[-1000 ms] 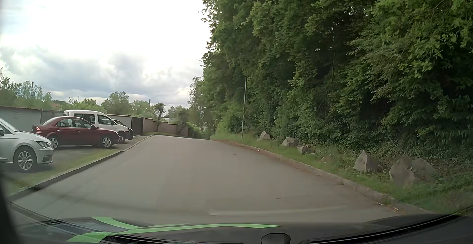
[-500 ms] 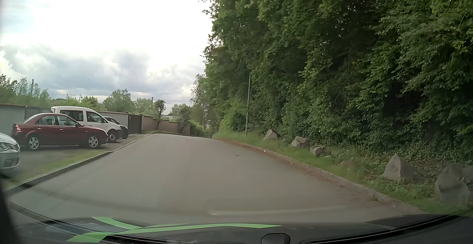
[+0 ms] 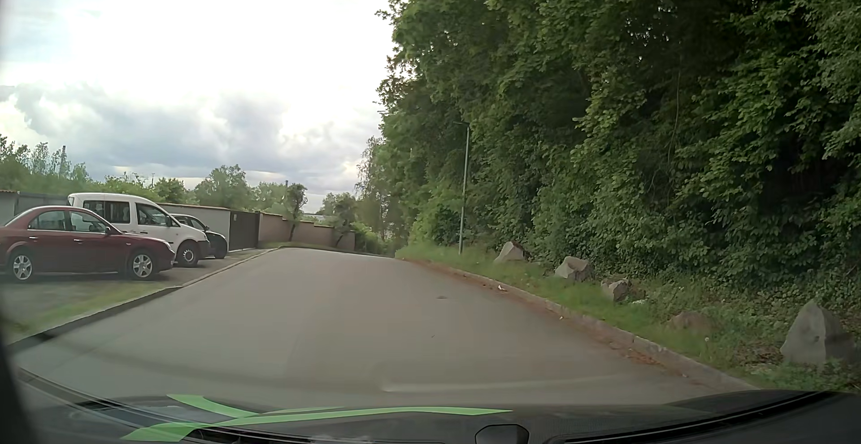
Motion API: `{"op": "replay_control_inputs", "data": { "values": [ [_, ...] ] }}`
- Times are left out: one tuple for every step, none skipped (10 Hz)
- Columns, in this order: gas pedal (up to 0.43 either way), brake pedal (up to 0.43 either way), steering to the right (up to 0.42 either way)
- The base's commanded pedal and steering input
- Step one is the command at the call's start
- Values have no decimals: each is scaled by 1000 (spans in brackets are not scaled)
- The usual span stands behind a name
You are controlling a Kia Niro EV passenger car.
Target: Follow the waypoints while adhering to traffic rules and regulations
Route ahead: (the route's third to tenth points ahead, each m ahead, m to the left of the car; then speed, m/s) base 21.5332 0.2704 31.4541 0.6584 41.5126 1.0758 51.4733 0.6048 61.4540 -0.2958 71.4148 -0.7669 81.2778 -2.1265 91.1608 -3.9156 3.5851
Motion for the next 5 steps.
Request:
{"op": "replay_control_inputs", "data": {
  "values": [
    [28, 0, -50],
    [28, 0, -50],
    [28, 0, -50],
    [28, 0, -50],
    [28, 0, -50]
  ]
}}
